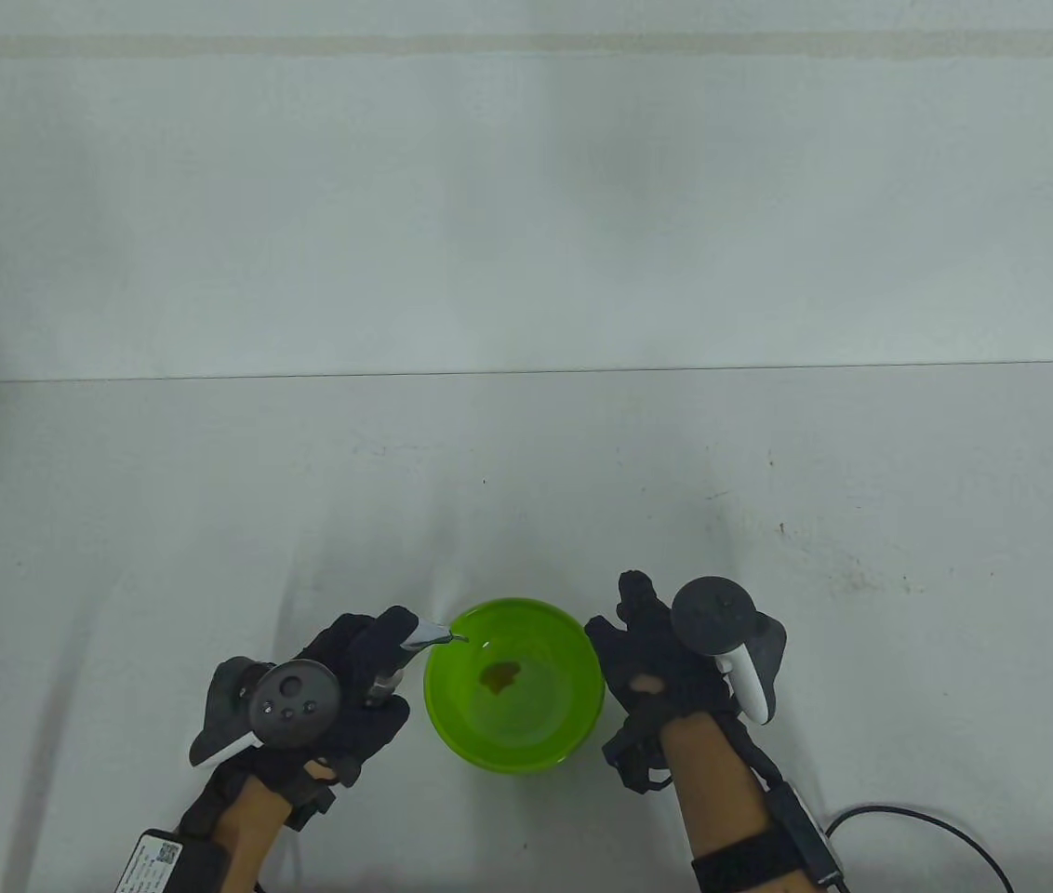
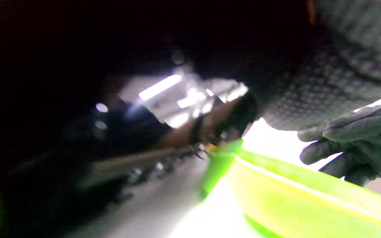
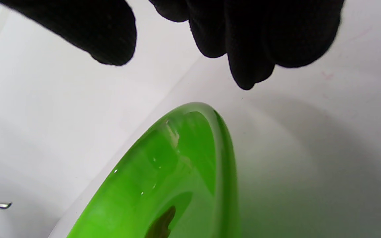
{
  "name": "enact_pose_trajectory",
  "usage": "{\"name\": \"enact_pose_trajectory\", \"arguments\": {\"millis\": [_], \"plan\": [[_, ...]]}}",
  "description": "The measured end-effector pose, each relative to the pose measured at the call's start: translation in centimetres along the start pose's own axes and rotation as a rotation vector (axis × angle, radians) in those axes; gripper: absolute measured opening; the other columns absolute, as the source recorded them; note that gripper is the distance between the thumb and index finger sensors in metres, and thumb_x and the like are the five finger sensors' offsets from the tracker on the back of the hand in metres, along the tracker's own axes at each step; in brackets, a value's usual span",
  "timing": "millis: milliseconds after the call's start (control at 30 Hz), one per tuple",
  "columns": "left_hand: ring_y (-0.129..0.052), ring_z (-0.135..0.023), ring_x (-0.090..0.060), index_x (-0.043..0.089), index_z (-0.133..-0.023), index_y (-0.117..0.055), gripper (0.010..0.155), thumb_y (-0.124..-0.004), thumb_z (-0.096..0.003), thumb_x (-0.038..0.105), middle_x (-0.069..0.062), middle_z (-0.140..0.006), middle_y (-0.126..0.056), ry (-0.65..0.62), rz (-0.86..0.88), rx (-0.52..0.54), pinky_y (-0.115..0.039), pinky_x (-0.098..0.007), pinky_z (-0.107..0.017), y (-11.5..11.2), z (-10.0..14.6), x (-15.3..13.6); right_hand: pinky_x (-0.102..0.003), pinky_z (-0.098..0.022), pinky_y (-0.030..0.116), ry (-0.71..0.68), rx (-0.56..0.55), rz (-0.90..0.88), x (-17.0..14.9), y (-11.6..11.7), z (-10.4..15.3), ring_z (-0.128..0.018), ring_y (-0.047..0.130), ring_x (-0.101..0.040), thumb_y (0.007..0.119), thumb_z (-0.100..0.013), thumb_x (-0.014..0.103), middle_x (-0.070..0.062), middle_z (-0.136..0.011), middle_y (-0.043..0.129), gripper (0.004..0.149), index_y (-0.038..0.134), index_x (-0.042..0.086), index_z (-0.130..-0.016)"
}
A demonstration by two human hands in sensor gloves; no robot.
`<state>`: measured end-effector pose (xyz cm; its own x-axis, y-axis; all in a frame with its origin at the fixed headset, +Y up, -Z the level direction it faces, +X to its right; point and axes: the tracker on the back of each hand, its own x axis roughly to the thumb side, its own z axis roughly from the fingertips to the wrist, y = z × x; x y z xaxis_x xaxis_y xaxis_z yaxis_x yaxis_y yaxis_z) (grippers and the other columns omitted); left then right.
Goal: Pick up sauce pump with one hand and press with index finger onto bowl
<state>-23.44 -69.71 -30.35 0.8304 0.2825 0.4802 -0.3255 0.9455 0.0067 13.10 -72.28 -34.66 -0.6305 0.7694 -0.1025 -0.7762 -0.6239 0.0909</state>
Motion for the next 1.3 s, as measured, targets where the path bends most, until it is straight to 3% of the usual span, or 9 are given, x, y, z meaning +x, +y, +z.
{"name": "enact_pose_trajectory", "arguments": {"millis": [533,767,1000,1167,1300], "plan": [[-0.098,-0.074,-0.031,0.059,-0.096,-0.008,0.112,-0.104,-0.0408,0.046,0.007,-0.098,-0.056,-0.017,-0.010,0.007,-0.095,-0.051,-0.056,0.2,0.0,-0.1,-0.052,-0.045,0.085,0.005,0.008,-0.001,0.0,0.0,0.0,-0.069,0.094,-0.044,0.083,-0.051,0.044,-0.022,-0.098,0.065,0.070,0.046,0.011,-0.100],[-0.097,-0.075,-0.030,0.058,-0.096,-0.001,0.119,-0.105,-0.0397,0.046,0.008,-0.099,-0.057,-0.032,0.016,0.039,-0.094,-0.052,-0.057,0.3,0.1,-0.4,-0.052,-0.045,0.085,0.005,0.008,-0.001,0.0,0.0,0.0,-0.069,0.094,-0.044,0.083,-0.050,0.044,-0.022,-0.098,0.065,0.070,0.046,0.011,-0.100],[-0.095,-0.078,-0.031,0.054,-0.096,0.003,0.122,-0.104,-0.0400,0.046,0.008,-0.100,-0.055,-0.009,0.142,0.195,-0.090,-0.055,-0.059,0.8,0.5,-2.6,-0.052,-0.045,0.085,0.000,0.014,-0.006,0.1,0.0,0.0,-0.070,0.094,-0.044,0.083,-0.051,0.044,-0.022,-0.098,0.065,0.070,0.045,0.011,-0.100],[-0.094,-0.080,-0.033,0.052,-0.094,0.005,0.121,-0.103,-0.0404,0.045,0.011,-0.098,-0.056,0.140,0.367,0.399,-0.086,-0.057,-0.062,0.9,1.0,-4.9,-0.052,-0.045,0.085,-0.011,0.019,-0.014,0.4,-0.1,0.1,-0.070,0.094,-0.044,0.082,-0.051,0.044,-0.021,-0.098,0.065,0.070,0.045,0.012,-0.100],[-0.095,-0.077,-0.032,0.050,-0.095,0.002,0.119,-0.103,-0.0399,0.045,0.011,-0.094,-0.059,0.195,0.365,0.456,-0.087,-0.056,-0.061,1.0,-0.4,-6.5,-0.052,-0.046,0.085,-0.013,0.021,-0.022,0.5,-0.1,0.0,-0.070,0.094,-0.043,0.082,-0.051,0.045,-0.021,-0.098,0.065,0.070,0.045,0.012,-0.100]]}}
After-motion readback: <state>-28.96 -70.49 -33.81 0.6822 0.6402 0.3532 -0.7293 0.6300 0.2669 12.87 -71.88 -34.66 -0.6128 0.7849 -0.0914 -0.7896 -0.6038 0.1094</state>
